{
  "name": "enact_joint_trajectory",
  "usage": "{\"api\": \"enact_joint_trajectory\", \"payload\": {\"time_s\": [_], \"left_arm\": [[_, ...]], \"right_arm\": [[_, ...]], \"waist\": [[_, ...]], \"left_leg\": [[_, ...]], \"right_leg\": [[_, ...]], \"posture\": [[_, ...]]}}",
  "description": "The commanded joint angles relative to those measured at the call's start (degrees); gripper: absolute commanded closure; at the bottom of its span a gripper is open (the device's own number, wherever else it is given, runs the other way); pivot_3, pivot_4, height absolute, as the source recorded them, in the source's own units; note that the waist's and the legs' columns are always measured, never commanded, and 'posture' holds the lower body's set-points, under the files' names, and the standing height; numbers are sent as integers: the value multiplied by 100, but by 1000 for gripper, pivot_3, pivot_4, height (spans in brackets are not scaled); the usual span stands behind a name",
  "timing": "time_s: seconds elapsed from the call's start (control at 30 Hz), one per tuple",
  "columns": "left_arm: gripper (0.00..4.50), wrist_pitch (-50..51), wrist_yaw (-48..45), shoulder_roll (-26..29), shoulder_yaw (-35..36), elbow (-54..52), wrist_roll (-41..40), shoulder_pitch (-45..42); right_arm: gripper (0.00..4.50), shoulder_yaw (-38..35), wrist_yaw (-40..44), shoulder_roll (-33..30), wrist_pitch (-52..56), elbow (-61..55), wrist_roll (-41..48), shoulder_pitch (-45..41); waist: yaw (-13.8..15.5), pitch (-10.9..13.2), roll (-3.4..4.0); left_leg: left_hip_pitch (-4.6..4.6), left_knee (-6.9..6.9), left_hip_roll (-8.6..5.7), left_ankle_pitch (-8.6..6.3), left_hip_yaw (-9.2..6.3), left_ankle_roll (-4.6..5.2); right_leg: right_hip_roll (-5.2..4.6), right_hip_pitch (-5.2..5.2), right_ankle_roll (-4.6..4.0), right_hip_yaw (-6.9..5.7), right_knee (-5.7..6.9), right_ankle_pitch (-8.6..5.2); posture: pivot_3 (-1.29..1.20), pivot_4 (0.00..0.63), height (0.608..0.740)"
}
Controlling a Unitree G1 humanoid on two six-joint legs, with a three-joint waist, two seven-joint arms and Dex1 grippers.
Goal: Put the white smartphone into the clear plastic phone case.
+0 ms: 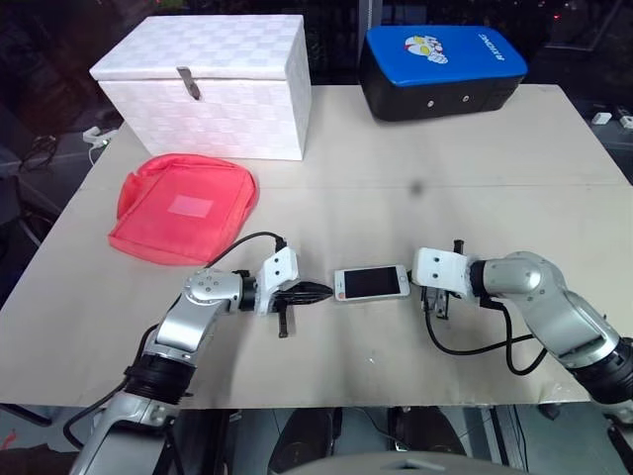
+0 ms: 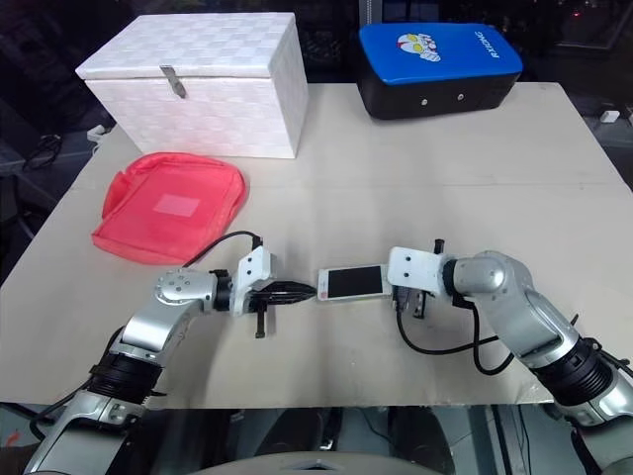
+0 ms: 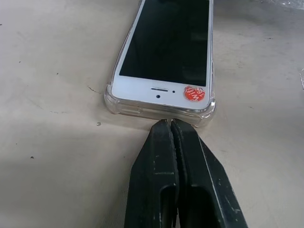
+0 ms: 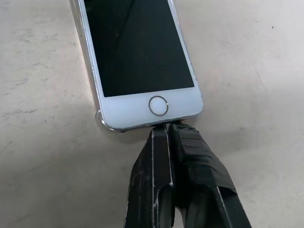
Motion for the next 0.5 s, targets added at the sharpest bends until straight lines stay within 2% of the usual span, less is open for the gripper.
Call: {"api": "enact_joint_trajectory", "payload": {"time_s": [0.03,0.13,0.3,0.43,0.5], "left_arm": [[4426,170,134,-93,-130,-132,91,-31],[4426,278,149,-68,-62,-203,57,-24],[4426,340,135,18,43,-206,53,-54],[4426,391,197,70,122,-199,62,-89],[4426,481,214,103,148,-322,18,-28]], "right_arm": [[4500,275,186,174,-204,-251,36,-72],[4500,99,118,52,-296,-280,-92,-35],[4500,-832,105,-253,8,-432,243,44],[4500,-1803,610,-206,940,-891,1651,46],[4500,-1515,562,46,921,-773,1750,-209]], "waist": [[-2,-1,0],[0,-1,0],[10,-1,1],[6,0,0],[-28,-1,0]], "left_leg": [[0,0,0,0,0,0],[1,0,0,0,0,0],[-4,1,0,0,0,0],[-7,2,0,0,-4,0],[-4,1,2,0,-5,0]], "right_leg": [[0,0,0,0,0,0],[1,0,0,0,0,0],[0,-2,0,-1,-1,0],[-1,-2,0,-4,-3,0],[1,0,0,-3,0,0]], "posture": [[0,150,740],[0,150,740],[0,150,740],[0,150,740],[0,150,740]]}}
